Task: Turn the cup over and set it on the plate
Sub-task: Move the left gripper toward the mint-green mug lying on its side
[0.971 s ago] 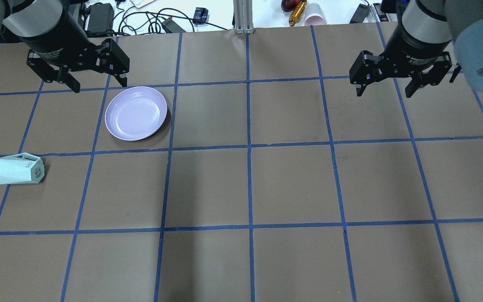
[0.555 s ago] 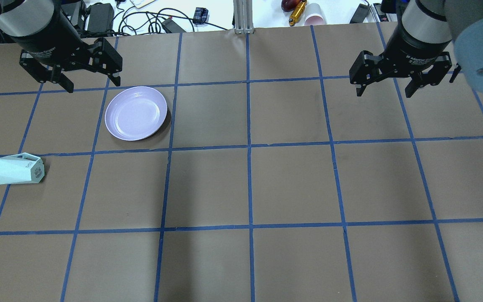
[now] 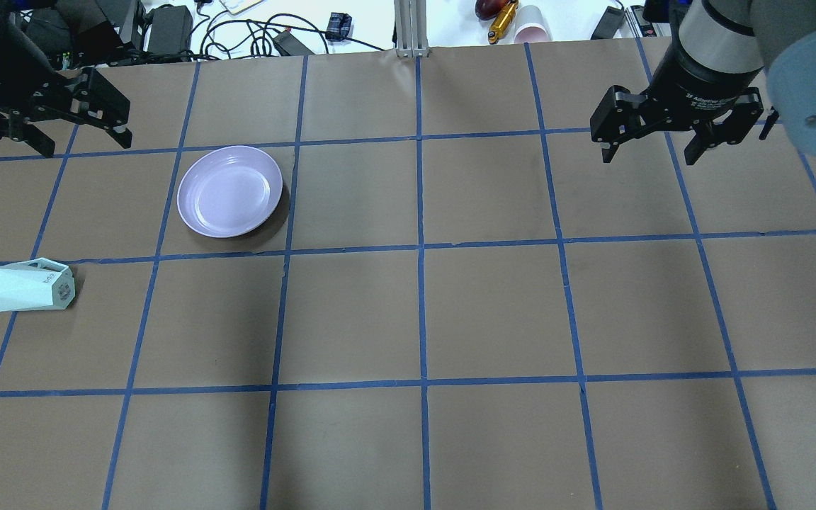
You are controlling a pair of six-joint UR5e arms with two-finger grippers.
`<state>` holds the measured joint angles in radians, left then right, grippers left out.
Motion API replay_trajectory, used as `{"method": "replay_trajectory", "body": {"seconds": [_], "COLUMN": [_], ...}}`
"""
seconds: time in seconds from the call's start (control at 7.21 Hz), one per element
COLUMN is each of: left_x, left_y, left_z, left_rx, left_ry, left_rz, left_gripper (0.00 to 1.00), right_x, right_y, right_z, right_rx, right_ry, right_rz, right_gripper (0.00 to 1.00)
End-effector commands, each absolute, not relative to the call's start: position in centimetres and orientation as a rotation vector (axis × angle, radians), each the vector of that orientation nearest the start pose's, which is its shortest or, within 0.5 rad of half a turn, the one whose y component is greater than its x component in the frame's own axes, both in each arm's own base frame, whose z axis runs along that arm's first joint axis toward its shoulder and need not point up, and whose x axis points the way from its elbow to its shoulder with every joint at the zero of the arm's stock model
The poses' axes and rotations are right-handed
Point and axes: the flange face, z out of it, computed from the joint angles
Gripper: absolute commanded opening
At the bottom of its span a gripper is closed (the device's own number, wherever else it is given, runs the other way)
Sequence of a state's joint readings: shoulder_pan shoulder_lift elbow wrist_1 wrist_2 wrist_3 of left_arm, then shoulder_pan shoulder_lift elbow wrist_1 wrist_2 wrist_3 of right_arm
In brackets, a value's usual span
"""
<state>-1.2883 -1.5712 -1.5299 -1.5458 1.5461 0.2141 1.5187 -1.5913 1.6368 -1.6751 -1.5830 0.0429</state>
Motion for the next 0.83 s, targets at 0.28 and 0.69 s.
{"method": "replay_trajectory", "body": {"seconds": [0.28,0.69], "left_x": [10.2,14.6], "left_y": [-50.3,-50.2], "left_z": [50.6,49.6], "left_rx": [-0.302,-0.035], "left_ry": [3.145,3.166], "left_rz": [-0.040,-0.038], "left_gripper": [1.00,1.00], "right_x": [10.6,10.6], "right_y": [-49.4,-49.4], "right_z": [47.7,47.6], "right_rx": [0.150,0.150], "right_ry": [3.149,3.149], "right_rz": [-0.094,-0.094], "right_gripper": [1.00,1.00]}}
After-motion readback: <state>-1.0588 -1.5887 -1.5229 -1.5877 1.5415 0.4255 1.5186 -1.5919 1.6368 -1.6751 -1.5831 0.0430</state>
